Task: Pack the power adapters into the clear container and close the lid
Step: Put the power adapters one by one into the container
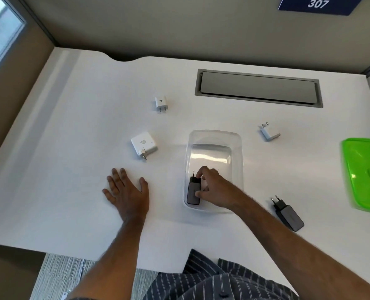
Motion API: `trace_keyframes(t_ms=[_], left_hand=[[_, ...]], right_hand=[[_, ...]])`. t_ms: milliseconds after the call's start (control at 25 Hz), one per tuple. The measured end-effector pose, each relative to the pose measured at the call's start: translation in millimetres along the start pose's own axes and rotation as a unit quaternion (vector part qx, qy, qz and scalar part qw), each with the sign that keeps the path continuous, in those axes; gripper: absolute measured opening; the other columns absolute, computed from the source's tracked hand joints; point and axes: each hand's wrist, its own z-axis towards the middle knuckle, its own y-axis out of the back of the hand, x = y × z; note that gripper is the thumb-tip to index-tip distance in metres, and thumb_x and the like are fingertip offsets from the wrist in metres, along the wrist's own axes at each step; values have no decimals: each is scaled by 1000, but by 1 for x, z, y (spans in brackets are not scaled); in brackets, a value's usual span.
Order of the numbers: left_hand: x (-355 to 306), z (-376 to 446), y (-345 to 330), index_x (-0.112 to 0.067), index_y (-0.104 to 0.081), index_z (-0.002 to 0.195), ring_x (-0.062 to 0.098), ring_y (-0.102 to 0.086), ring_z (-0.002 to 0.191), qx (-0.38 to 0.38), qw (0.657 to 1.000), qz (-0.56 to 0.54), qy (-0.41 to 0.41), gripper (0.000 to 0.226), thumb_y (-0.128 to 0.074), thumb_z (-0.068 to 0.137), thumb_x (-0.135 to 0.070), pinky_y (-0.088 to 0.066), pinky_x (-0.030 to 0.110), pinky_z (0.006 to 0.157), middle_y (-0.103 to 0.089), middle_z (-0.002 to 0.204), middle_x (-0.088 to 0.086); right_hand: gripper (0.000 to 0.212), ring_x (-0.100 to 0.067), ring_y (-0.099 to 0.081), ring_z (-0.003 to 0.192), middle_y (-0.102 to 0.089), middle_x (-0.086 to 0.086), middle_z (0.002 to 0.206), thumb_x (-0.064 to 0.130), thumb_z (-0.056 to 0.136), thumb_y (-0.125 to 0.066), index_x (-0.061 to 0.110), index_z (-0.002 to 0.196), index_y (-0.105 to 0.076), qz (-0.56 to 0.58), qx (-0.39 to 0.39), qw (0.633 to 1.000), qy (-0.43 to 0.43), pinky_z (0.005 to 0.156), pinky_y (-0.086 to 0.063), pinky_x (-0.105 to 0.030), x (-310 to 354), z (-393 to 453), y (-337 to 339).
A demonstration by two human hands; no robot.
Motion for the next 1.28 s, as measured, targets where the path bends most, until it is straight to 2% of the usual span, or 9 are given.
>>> trace_keyframes(t_ms=[120,240,360,560,640,800,880,1040,1280], left_hand=[[0,0,0,-10,-23,159,34,-12,158,2,1000,0,1,78,-39,95,-52,-4,61,125,-18,170,12],[0,0,1,-10,-24,159,34,-12,158,0,1000,0,-2,79,-36,94,-53,-4,61,125,-18,170,12],[-2,-1,2,-10,-24,158,34,-11,158,0,1000,-4,-3,79,-36,94,-53,-4,61,125,-17,170,12],[0,0,2,-11,-25,159,33,-13,158,-6,1000,3,-5,78,-37,95,-53,-5,61,125,-18,170,11],[0,0,2,-11,-25,159,33,-12,158,-5,1000,2,-2,78,-37,95,-53,-5,60,126,-18,171,11],[-1,0,2,-11,-25,159,32,-11,158,-8,1000,-2,0,78,-39,94,-52,-4,59,126,-17,171,10],[0,0,2,-11,-25,159,32,-11,159,-13,1000,-2,0,78,-40,94,-52,-5,59,126,-18,171,10],[0,0,2,-11,-25,159,31,-11,159,-13,1000,1,1,78,-43,95,-50,-6,60,126,-17,171,9],[-1,1,1,-12,-25,159,30,-11,159,-11,1000,6,7,78,-44,94,-51,-7,59,126,-17,171,9]], right_hand=[[30,-23,-62,75,-46,5,109,32,89,-67,30,107,-43,-15,-67,997,37,75,-55,-45,6,-3,11],[23,-14,-50,67,-47,10,95,35,91,-65,29,100,-45,-2,-135,987,91,67,-48,-35,26,-6,27],[19,-12,-45,69,-46,11,88,33,92,-65,29,99,-48,15,-154,974,164,65,-45,-31,57,2,42],[18,-14,-51,78,-52,8,94,28,91,-67,25,104,-56,-37,-104,964,243,71,-48,-31,102,60,48],[23,-15,-53,86,-55,4,101,24,89,-70,21,109,-59,-64,-72,963,253,78,-49,-32,113,93,43],[52,-25,-47,123,-53,-4,132,23,85,-74,16,131,-53,-154,-3,961,229,95,-46,-42,129,147,27],[69,-29,-41,131,-46,-6,143,27,82,-78,13,141,-46,-219,13,949,226,98,-44,-42,136,166,19],[82,-33,-42,130,-46,-8,146,32,76,-82,10,144,-42,-303,33,923,234,98,-45,-47,143,191,6],[71,-31,-45,123,-51,-7,133,27,75,-82,12,136,-47,-321,29,916,237,84,-48,-41,140,203,-4]])
